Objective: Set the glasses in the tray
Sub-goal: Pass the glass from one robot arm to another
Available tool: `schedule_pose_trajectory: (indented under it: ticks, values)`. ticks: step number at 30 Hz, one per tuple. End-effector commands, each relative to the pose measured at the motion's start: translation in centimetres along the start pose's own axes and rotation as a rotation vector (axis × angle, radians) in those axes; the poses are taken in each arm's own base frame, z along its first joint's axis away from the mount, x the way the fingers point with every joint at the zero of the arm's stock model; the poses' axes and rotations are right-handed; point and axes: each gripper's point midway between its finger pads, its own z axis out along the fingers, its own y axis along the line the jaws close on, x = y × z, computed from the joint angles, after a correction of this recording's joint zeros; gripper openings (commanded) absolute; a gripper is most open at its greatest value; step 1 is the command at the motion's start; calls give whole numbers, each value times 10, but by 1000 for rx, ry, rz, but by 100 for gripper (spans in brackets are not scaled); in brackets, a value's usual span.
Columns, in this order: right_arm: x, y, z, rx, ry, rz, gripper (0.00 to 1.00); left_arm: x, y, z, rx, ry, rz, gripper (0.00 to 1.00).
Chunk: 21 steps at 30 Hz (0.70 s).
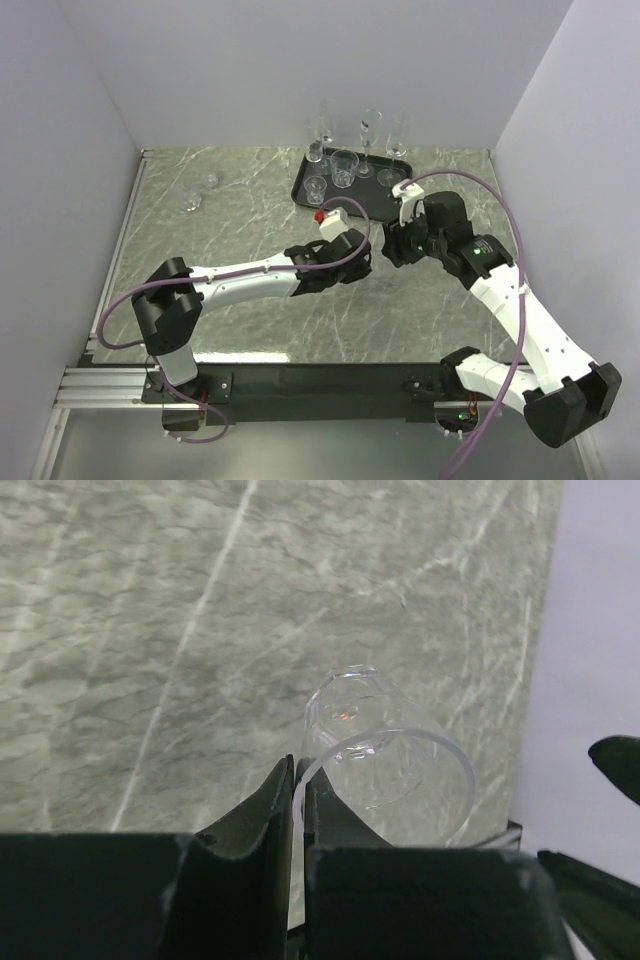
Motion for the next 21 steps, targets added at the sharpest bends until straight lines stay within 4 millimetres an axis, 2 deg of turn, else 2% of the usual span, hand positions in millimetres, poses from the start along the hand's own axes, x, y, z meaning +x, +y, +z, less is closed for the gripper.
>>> schedule_pose_trajectory:
  ticks: [1,4,11,21]
  values:
    - [-7,-10,2,68,-45,46,53,-16,-15,-4,1,-66,-48,0]
    - [0,-14,8,87,-22,59,48,-17,-17,-7,-1,-71,-50,0]
    - [4,-7,17,46,7,79,47,-10,-21,-7,4,-64,-51,0]
    - [18,-9,30,42,67,87,42,-16,-29,-9,11,-82,-49,0]
